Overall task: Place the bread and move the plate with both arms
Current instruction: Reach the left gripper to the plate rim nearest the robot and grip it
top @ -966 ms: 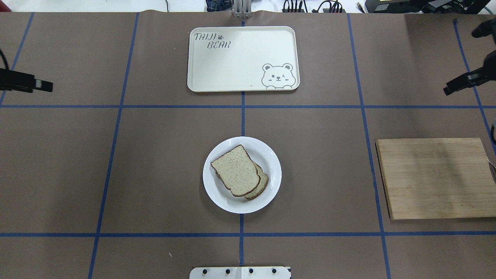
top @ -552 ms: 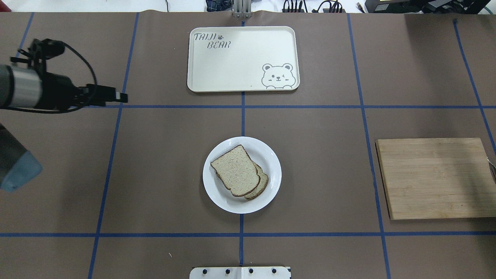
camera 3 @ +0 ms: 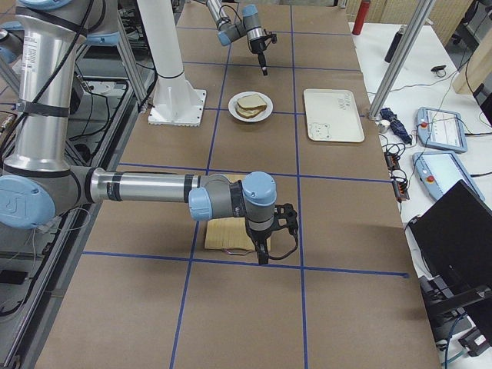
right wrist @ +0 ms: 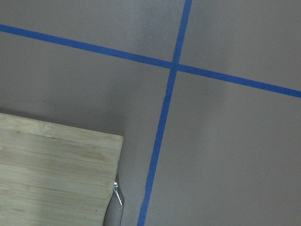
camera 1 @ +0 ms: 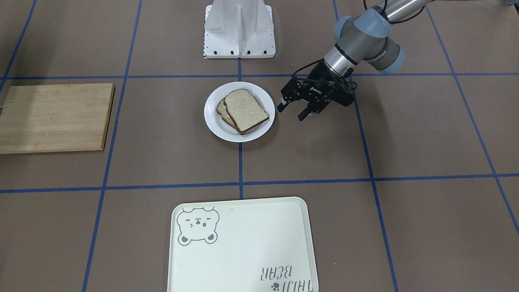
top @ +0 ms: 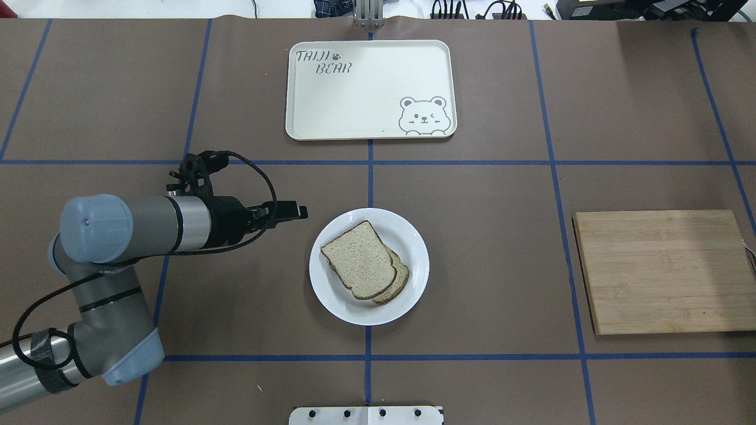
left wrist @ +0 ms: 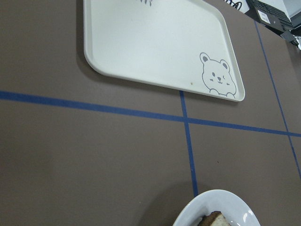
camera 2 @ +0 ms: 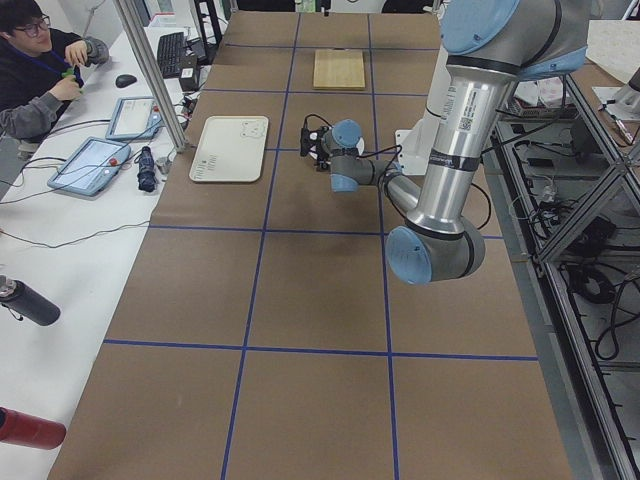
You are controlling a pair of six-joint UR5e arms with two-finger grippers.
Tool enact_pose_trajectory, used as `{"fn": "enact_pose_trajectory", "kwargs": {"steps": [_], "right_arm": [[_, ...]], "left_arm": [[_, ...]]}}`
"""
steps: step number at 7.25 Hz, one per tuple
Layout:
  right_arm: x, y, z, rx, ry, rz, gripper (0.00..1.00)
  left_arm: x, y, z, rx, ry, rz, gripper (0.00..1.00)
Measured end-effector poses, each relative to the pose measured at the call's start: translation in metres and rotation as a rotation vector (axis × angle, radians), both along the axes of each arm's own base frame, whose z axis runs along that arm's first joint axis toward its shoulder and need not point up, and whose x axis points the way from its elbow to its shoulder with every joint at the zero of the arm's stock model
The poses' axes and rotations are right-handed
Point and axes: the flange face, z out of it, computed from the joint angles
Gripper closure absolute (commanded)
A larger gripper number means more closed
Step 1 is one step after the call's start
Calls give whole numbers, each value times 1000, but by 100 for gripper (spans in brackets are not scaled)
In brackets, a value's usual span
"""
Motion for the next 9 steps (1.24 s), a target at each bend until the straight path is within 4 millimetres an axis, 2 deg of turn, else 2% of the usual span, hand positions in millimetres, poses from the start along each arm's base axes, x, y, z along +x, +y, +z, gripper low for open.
{"fn": "enact_pose_trajectory", "kwargs": {"steps": [2,3,4,6,8,9], "right_arm": [[1,0,0,-1,-2,1,0],[0,-1,-1,-1,-3,4,0],[0,-3,-2,1,-3,6,0],[0,-8,-4,4,-3,7,0],[-1,-12,-3,5,-3,7,0],[-1,-13,-3,5,-3,7,0]], "left_arm": [[35,40,-4,-30,41,17,47],[48,58,-7,-30,66,21,49],[54,67,-9,-36,80,25,49],[52,73,-8,-39,93,32,49],[51,74,10,-31,122,35,49],[55,74,25,-30,157,34,49]]}}
